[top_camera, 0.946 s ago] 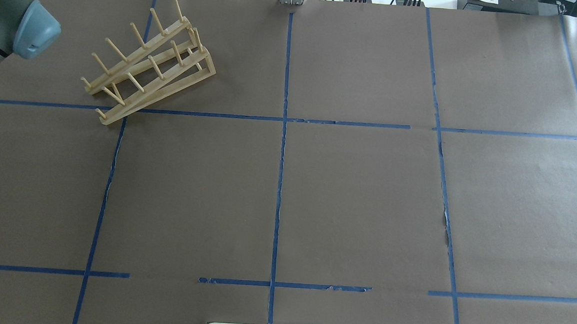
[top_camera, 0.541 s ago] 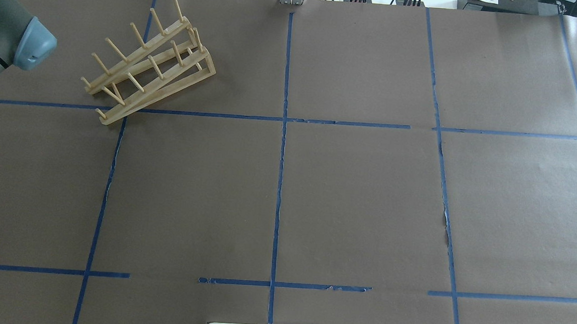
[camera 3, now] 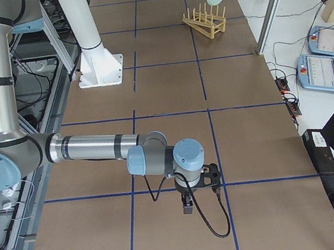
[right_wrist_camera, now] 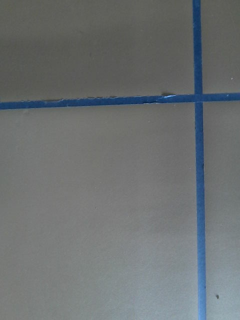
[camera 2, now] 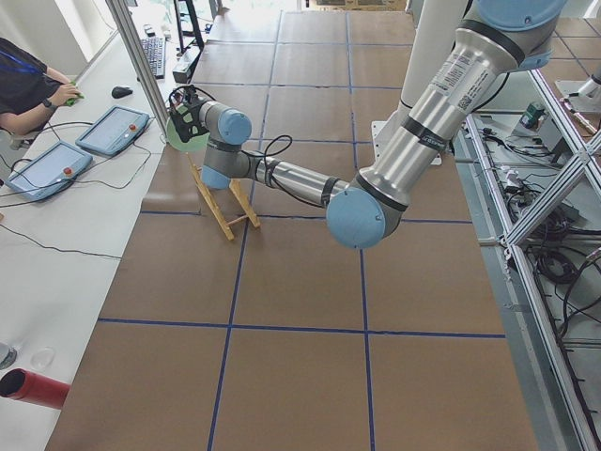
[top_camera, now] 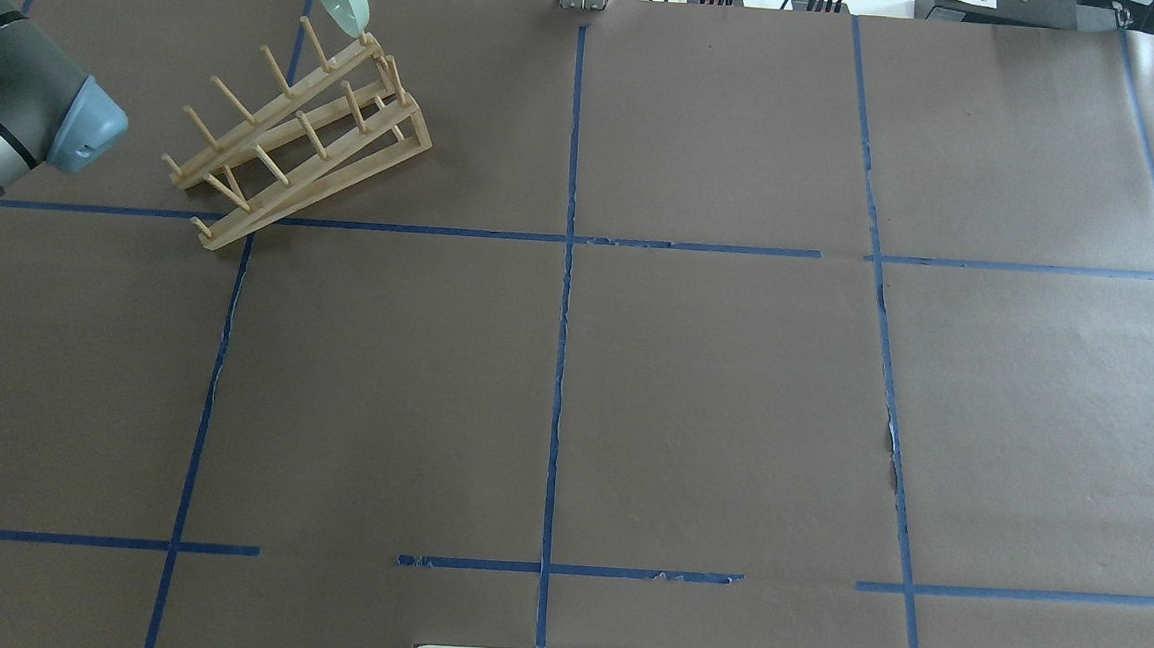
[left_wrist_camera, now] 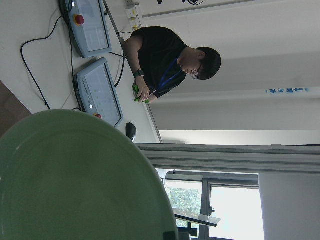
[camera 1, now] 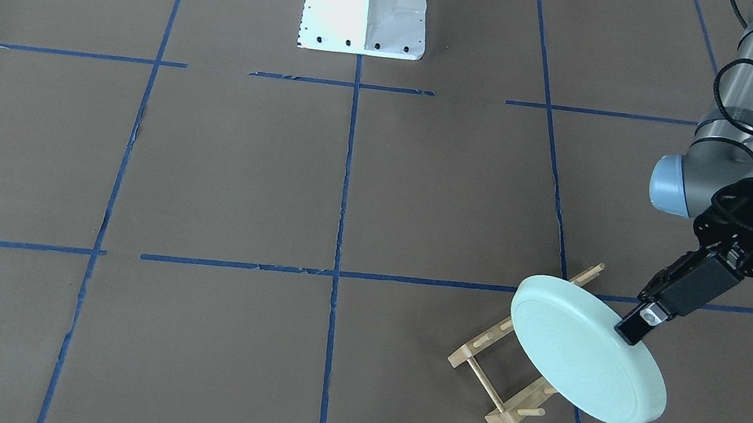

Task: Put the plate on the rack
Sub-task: 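Carry the upright plate with the left gripper above the wooden rack, then lower the plate with the left gripper into the rack slots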

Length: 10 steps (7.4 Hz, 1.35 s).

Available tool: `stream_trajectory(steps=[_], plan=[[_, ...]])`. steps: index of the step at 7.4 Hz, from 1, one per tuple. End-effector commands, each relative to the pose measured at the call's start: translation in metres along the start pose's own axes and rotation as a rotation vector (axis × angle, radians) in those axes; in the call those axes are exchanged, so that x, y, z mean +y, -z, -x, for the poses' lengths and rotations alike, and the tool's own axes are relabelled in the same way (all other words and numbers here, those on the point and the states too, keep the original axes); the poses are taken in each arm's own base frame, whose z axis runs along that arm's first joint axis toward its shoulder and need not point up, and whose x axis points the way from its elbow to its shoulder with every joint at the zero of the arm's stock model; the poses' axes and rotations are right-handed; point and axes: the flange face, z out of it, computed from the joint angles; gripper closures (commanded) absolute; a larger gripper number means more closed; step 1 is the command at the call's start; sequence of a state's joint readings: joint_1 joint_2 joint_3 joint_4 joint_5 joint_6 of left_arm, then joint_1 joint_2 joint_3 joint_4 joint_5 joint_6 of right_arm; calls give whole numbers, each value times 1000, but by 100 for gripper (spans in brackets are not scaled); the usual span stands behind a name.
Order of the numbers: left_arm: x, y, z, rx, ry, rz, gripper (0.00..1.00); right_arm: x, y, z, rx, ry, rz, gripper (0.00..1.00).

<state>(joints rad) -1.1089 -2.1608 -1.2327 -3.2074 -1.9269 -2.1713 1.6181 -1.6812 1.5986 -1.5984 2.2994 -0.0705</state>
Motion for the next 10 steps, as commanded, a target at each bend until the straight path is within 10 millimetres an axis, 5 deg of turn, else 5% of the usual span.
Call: stream_trajectory(steps=[1, 10], plan=[[-2, -3, 13, -17, 6, -12, 100, 0, 0, 0, 0, 0, 0, 0], [16, -33, 70, -73, -3, -39, 100, 0, 0, 0, 0, 1, 1, 0]])
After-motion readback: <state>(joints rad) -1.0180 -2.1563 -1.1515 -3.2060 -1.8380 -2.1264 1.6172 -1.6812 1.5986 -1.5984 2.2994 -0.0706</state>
